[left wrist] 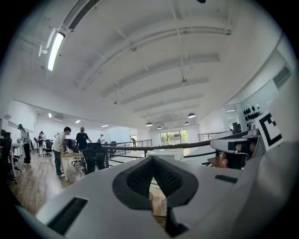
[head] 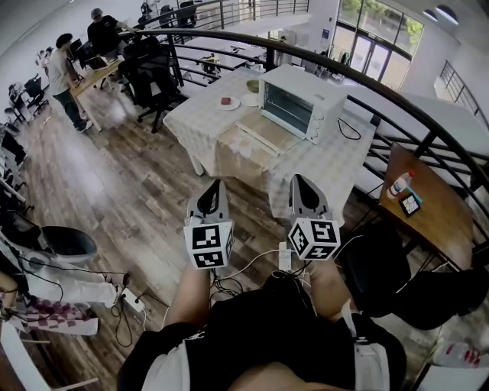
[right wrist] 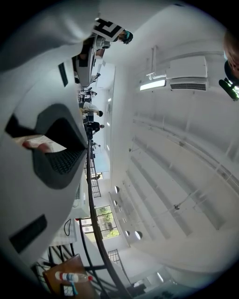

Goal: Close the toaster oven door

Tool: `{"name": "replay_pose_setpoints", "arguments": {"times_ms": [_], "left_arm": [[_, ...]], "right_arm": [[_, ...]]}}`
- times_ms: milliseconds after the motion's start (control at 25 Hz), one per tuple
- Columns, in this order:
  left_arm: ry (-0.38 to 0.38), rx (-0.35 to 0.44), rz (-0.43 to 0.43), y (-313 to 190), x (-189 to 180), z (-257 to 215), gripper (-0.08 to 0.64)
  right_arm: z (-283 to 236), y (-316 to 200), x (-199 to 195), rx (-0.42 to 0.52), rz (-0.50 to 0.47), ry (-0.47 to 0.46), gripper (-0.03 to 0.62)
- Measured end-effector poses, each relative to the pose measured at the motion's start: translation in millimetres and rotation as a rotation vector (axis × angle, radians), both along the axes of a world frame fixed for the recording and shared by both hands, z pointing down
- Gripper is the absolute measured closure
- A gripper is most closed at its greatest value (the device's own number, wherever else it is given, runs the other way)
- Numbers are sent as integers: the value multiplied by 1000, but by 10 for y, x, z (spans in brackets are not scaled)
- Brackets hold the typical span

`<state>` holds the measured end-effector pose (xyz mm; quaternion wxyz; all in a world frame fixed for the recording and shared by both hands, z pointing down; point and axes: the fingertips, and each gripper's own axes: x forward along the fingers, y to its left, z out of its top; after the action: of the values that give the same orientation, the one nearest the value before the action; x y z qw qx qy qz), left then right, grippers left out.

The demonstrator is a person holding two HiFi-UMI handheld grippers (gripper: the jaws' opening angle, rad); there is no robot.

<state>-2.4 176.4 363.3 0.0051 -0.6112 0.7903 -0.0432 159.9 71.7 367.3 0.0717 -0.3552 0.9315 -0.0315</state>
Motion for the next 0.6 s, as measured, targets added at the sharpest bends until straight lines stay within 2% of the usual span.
{"name": "replay_pose_setpoints", "arguments": {"times_ms": [400, 600], "left_arm": [[-11, -20, 0, -249, -300, 55, 546], [-19, -19, 7, -555, -568, 100, 546]], "right_arm": [[9, -218, -275, 20, 20, 13, 594], [73, -548, -549, 8, 25, 2, 594]]}}
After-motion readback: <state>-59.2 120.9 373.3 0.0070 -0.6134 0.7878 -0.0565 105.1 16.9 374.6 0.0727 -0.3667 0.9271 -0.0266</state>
